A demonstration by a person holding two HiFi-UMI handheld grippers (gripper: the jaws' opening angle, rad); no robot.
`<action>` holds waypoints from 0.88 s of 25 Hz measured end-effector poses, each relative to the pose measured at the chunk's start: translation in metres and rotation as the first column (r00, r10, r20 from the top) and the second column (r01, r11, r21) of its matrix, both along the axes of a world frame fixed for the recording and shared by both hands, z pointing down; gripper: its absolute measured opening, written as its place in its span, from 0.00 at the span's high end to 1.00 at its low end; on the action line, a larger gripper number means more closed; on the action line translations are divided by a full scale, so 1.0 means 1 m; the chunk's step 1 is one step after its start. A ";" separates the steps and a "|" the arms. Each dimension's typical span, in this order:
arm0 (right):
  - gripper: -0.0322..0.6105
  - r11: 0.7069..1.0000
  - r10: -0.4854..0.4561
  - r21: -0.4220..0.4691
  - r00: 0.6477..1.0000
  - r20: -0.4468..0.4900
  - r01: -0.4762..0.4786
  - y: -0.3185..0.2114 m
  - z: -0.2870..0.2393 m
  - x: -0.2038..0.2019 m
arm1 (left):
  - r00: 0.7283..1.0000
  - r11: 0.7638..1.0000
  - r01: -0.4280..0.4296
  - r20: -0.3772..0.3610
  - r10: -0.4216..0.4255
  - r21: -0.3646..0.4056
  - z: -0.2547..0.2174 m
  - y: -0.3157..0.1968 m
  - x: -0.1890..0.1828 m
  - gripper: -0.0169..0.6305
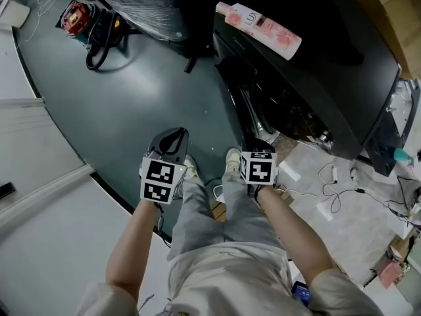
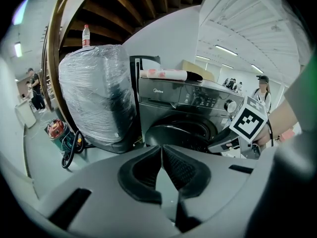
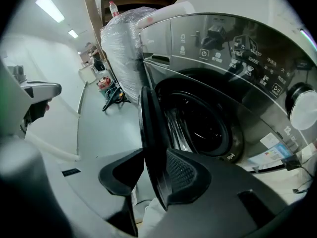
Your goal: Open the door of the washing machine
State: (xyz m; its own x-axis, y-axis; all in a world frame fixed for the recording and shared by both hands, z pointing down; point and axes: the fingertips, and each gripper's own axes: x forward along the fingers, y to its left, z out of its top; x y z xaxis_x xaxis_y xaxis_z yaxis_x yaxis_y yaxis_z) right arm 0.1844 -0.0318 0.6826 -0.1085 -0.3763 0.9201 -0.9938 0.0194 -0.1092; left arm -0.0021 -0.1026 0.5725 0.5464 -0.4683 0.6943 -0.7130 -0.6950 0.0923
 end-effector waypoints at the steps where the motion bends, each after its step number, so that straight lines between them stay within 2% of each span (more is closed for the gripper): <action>1: 0.69 1.000 0.004 -0.005 1.000 0.006 -0.004 0.002 0.000 -0.007 | 1.000 1.000 0.006 0.000 -0.006 -0.003 0.001 0.001 -0.007 0.93; 7: 0.70 0.999 0.039 -0.022 0.999 0.022 -0.039 0.007 0.002 -0.053 | 0.999 0.999 0.034 0.008 -0.034 -0.007 0.007 0.003 -0.055 0.93; 13: 0.70 0.992 0.120 -0.045 0.991 0.055 -0.118 0.006 0.005 -0.098 | 0.998 0.998 0.058 0.016 -0.057 -0.015 0.014 0.008 -0.102 0.93; 22: 0.70 0.957 0.282 -0.096 0.958 0.060 -0.275 -0.003 0.010 -0.160 | 0.997 0.998 0.063 0.053 -0.062 -0.021 0.024 -0.008 -0.166 0.93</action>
